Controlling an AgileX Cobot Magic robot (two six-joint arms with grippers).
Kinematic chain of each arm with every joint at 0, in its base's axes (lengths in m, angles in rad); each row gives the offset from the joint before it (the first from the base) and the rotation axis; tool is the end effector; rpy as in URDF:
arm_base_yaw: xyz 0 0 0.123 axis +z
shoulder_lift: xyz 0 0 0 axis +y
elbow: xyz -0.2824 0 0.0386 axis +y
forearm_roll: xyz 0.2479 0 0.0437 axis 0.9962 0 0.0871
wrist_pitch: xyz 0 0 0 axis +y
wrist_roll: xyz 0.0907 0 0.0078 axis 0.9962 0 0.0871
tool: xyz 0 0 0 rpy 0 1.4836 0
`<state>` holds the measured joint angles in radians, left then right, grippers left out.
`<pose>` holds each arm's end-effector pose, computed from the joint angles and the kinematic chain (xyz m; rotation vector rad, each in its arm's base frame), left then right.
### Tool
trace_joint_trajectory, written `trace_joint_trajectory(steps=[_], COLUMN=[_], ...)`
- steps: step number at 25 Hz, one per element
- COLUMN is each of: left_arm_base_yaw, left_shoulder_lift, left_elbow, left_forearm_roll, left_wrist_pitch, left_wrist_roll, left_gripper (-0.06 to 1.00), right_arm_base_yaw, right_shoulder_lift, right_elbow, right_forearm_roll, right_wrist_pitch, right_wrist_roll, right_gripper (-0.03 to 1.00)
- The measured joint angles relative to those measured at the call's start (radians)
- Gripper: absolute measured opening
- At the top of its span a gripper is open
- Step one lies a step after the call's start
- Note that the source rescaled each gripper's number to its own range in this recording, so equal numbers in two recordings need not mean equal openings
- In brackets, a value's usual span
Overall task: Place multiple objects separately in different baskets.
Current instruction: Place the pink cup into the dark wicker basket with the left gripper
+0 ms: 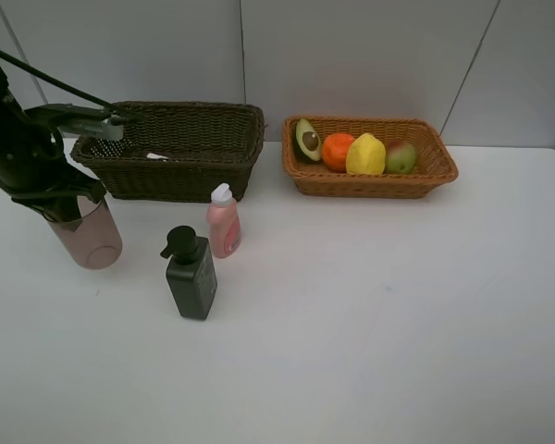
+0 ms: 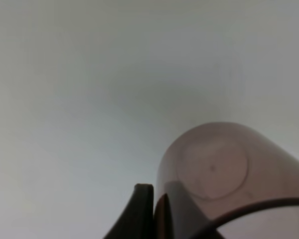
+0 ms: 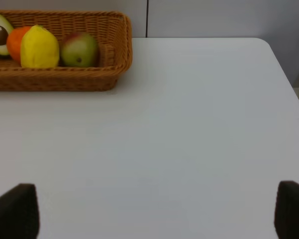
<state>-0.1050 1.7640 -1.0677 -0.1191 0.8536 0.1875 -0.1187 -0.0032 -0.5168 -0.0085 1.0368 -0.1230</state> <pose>0.3177 -0.0417 0.1771 0.3308 3.0087 -0.1355 -0.0064 0.0001 0.2838 -0.0039 2.0042 -0.1651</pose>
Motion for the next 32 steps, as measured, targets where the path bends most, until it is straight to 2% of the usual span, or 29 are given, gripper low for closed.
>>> trace_joint_trajectory(steps=[5,9,17,22,32], left_arm_base_yaw=[0.000,0.000,0.000,0.000,0.000], left_shoulder_lift=[-0.001,-0.001,-0.001,-0.001,0.062], left_elbow=[-0.102,-0.192,-0.401,-0.472,-0.476], left_forearm_roll=[0.000,0.000,0.000,0.000,0.003], left_wrist_pitch=[0.123,0.176,0.204,0.118,-0.120], left_wrist_roll=[0.000,0.000,0.000,0.008,0.062], left_gripper=[0.00,0.00,0.00,0.00,0.00], right_arm_base_yaw=[0.000,0.000,0.000,0.000,0.000], right_shoulder_lift=[0.000,0.000,0.000,0.000,0.000], right_elbow=[0.000,0.000,0.000,0.000,0.000], right_forearm_roll=[0.000,0.000,0.000,0.000,0.000], right_wrist_pitch=[0.000,0.000,0.000,0.000,0.000], right_wrist_roll=[0.000,0.000,0.000,0.000,0.000], right_gripper=[1.00,1.00,1.00,1.00,1.00])
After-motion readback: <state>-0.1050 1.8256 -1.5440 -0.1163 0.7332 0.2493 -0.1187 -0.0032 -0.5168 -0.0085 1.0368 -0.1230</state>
